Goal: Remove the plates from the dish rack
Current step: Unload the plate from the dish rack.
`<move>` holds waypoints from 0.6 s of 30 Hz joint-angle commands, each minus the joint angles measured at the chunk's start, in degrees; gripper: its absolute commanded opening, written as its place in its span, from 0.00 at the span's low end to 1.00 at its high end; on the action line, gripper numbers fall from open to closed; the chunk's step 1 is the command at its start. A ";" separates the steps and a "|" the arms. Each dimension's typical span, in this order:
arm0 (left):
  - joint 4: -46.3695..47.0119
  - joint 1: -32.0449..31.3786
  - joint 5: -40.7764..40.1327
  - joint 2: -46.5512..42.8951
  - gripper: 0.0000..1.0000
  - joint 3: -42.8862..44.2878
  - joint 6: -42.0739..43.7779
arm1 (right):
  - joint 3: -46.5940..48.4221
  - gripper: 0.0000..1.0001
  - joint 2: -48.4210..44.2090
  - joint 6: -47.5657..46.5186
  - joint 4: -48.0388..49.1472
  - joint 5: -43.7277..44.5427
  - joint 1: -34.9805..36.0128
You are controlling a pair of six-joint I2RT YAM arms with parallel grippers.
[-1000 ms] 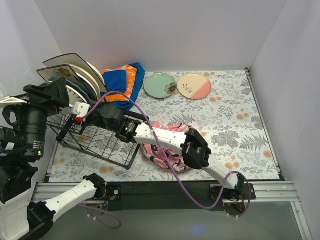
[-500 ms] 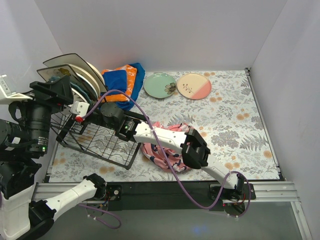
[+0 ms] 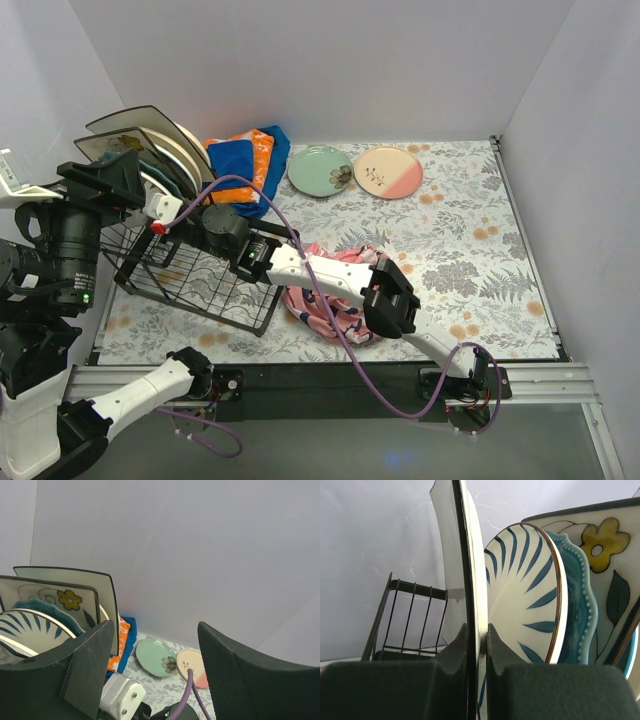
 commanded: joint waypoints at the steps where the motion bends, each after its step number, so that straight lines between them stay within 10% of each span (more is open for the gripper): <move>1: -0.90 0.19 -1.29 0.30 0.66 1.40 0.22 | -0.05 0.01 -2.47 -7.97 5.39 -5.61 0.11; 18: -2.74 0.19 -1.90 0.39 0.66 3.69 0.31 | -5.58 0.01 -9.06 -5.60 15.15 -4.12 0.11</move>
